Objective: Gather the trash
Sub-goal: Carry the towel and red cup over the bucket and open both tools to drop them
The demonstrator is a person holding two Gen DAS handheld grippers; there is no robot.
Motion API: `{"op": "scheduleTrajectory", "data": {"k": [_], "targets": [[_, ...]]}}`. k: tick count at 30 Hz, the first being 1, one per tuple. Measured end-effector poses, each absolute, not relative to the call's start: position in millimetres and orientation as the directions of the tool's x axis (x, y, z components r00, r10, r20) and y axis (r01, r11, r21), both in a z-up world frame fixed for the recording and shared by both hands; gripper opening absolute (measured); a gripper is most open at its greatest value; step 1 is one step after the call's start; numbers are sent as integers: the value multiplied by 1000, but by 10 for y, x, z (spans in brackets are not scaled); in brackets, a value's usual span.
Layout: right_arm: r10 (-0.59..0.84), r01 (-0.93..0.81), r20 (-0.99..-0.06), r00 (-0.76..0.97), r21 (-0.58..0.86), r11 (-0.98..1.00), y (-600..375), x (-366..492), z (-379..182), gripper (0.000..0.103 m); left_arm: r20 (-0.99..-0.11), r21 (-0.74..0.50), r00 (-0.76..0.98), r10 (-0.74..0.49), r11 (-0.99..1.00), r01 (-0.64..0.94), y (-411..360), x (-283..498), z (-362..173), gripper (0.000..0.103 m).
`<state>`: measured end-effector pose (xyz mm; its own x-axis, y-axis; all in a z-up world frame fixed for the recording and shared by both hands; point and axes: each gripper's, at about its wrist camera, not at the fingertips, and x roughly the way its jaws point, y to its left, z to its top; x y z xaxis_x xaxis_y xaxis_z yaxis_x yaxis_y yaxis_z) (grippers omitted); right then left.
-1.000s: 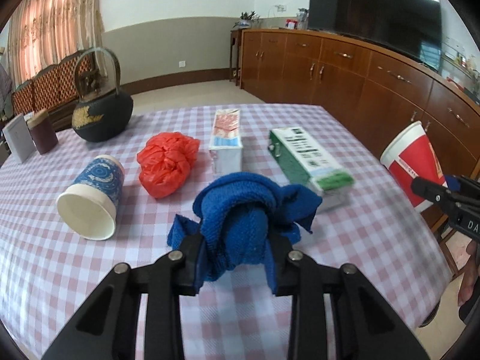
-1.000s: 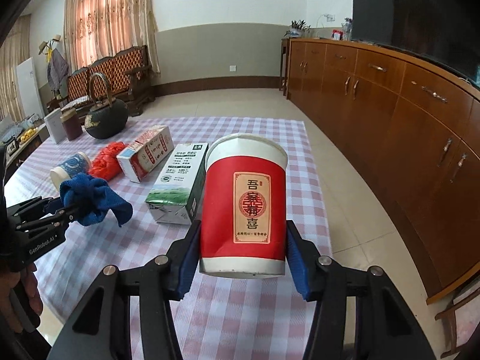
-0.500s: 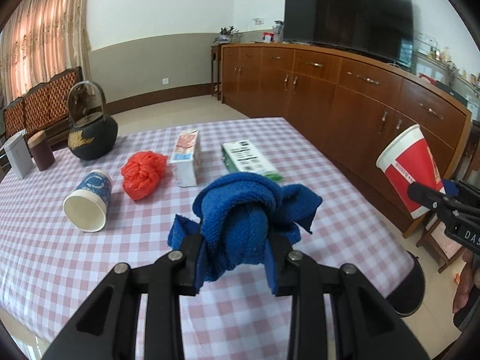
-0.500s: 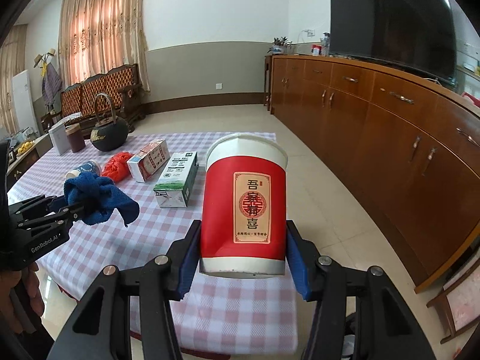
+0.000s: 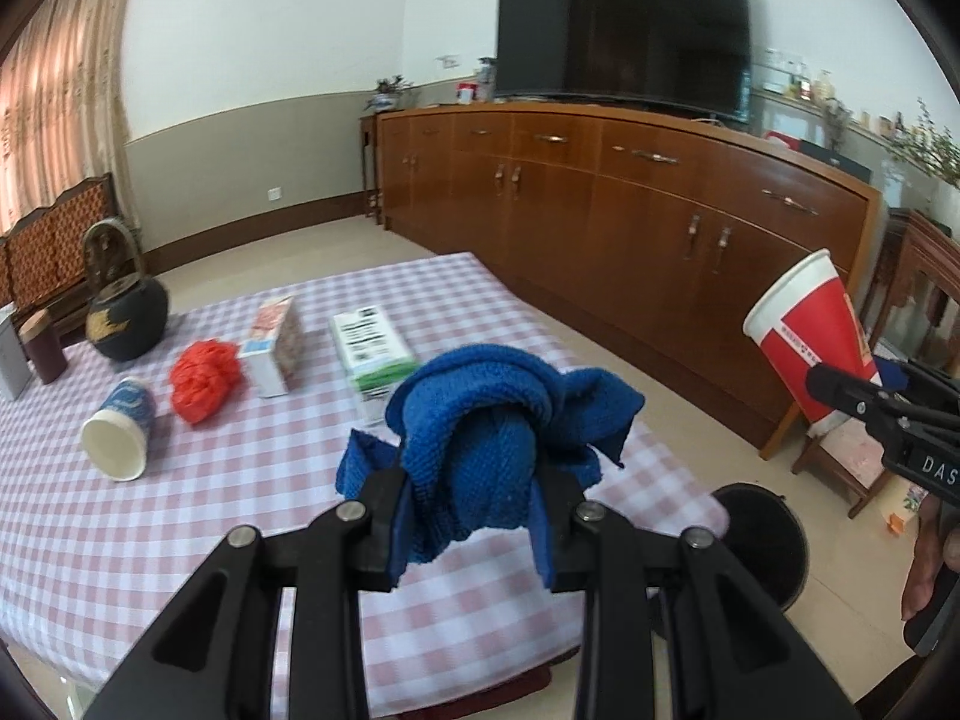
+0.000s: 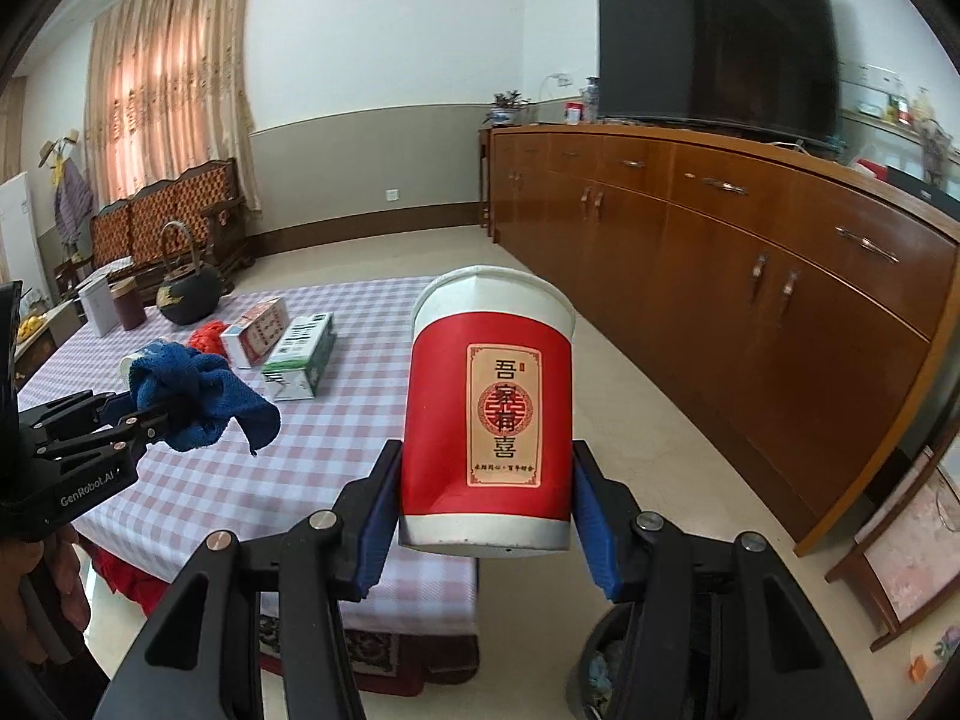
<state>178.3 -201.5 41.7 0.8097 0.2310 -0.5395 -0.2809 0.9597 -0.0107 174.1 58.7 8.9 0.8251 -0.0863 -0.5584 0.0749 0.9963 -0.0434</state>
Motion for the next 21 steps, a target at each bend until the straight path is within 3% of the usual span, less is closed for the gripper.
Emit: {"op": "scheduleTrajectory", "data": {"k": [21], "targets": [[62,-87,-572,818,-16,996,-3242,1363,186,55,-561,-54,779,-281,951,304,-650,1749,-41,33]]}}
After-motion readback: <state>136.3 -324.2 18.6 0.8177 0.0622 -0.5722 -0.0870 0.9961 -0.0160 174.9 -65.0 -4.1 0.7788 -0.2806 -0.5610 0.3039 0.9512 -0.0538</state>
